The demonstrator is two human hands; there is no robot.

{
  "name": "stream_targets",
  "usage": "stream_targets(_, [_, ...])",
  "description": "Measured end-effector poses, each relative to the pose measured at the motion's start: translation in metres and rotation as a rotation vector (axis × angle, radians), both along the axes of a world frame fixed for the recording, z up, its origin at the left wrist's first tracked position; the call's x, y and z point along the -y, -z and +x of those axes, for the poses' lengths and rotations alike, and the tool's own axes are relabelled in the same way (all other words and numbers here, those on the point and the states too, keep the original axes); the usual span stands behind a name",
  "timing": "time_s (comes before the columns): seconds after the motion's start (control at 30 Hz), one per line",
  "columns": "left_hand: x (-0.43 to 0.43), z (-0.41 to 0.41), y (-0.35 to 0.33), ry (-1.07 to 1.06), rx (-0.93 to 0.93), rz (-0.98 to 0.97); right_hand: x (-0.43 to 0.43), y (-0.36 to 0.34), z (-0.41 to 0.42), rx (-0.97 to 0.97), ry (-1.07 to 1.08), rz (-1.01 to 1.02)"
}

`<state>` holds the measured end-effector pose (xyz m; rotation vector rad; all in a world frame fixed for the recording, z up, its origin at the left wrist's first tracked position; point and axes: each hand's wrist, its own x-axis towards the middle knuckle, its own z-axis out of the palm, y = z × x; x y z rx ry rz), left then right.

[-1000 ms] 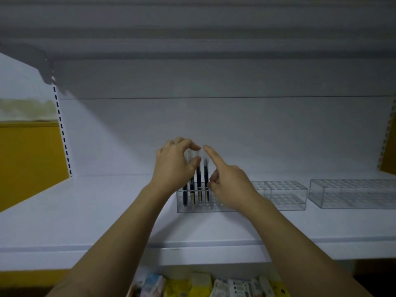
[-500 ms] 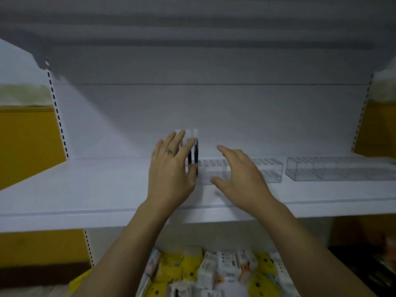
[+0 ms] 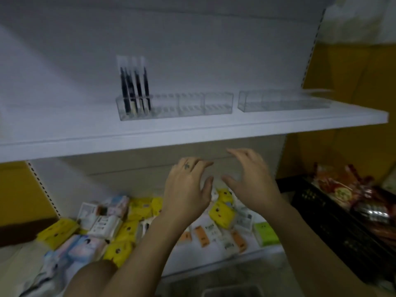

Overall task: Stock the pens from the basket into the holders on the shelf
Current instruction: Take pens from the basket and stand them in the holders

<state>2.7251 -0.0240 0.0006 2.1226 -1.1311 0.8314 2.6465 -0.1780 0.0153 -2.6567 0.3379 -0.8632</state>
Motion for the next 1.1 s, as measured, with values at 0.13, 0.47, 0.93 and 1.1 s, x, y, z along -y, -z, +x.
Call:
stream_targets(0.13, [0.017,-0.02,0.055,0.051,-0.196,0.142,0.013,0.06,-0.023,-0.153,0.05,0.055])
stream_targets(0.47, [0.03,-0.064,0.229,0.109,-0.706,0.529,0.028,0.258,-0.077,-0.738,0.077,0.318])
stream_targets(0.93, [0.045,-0.088,0.386,0.062,-1.268,0.869,0.048,0.408,-0.128,-1.167,0.026,0.583])
stream_targets(1.1, [0.074,-0.101,0.43,0.046,-1.442,0.942,0.061,0.429,-0.124,-1.157,0.083,0.585])
